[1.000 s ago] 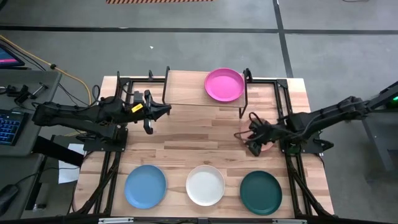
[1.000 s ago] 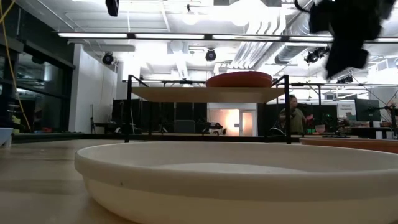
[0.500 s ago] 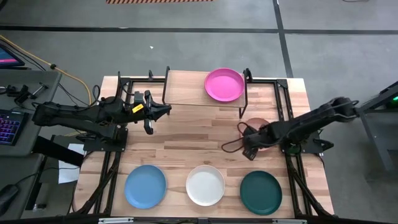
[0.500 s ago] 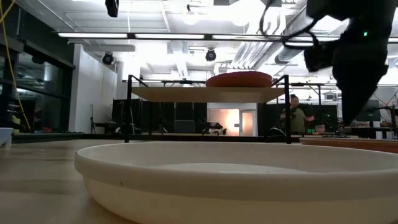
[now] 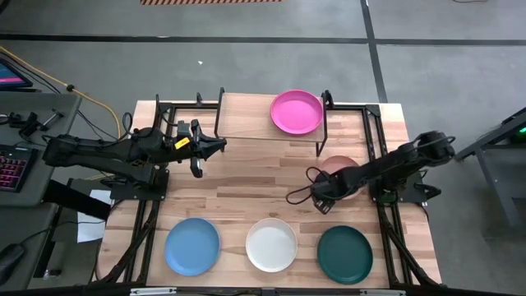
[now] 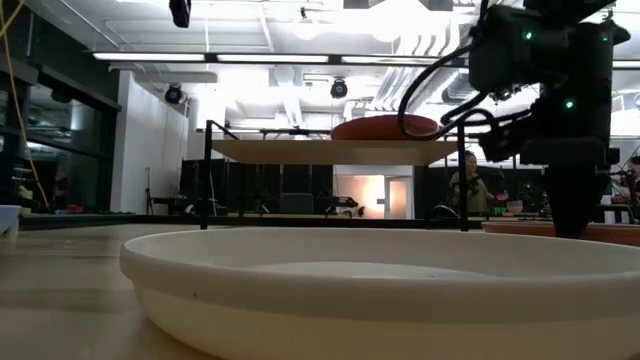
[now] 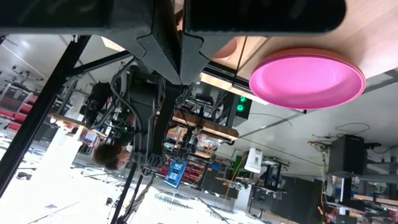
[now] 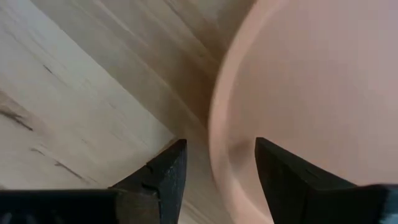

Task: Place and stack plates onto a shelf
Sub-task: Put the brown plate on the shelf

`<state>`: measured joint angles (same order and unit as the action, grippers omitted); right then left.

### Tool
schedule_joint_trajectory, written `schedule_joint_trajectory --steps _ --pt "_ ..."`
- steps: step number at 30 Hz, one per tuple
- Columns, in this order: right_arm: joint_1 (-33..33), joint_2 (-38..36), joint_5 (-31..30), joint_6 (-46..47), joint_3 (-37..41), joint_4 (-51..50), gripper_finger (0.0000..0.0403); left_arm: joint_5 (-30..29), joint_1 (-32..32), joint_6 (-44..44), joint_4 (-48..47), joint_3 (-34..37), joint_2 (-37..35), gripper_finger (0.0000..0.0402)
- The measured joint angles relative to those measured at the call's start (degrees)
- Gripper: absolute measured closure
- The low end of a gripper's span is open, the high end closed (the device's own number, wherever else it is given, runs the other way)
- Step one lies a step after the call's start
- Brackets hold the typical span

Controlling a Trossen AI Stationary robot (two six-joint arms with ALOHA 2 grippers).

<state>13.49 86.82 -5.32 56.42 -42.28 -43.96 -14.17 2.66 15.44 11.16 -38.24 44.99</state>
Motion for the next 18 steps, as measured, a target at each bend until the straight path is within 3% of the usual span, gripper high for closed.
schedule_joint_trajectory --steps 3,9,18 --pt "-0.13 0.9 1.11 -1.03 -0.06 0.25 0.0265 0.0 0.0 0.0 0.0 0.0 0.0 0.0401" --pt "-0.07 0.43 1.98 -1.77 -0.07 0.06 0.0389 0.0 0.0 0.0 -0.19 0.0 0.0 0.0401" --pt "2.8 -6.82 5.16 -4.94 -5.55 -6.85 0.0402 0.0 0.0 0.0 -0.42 0.0 0.0 0.0401"
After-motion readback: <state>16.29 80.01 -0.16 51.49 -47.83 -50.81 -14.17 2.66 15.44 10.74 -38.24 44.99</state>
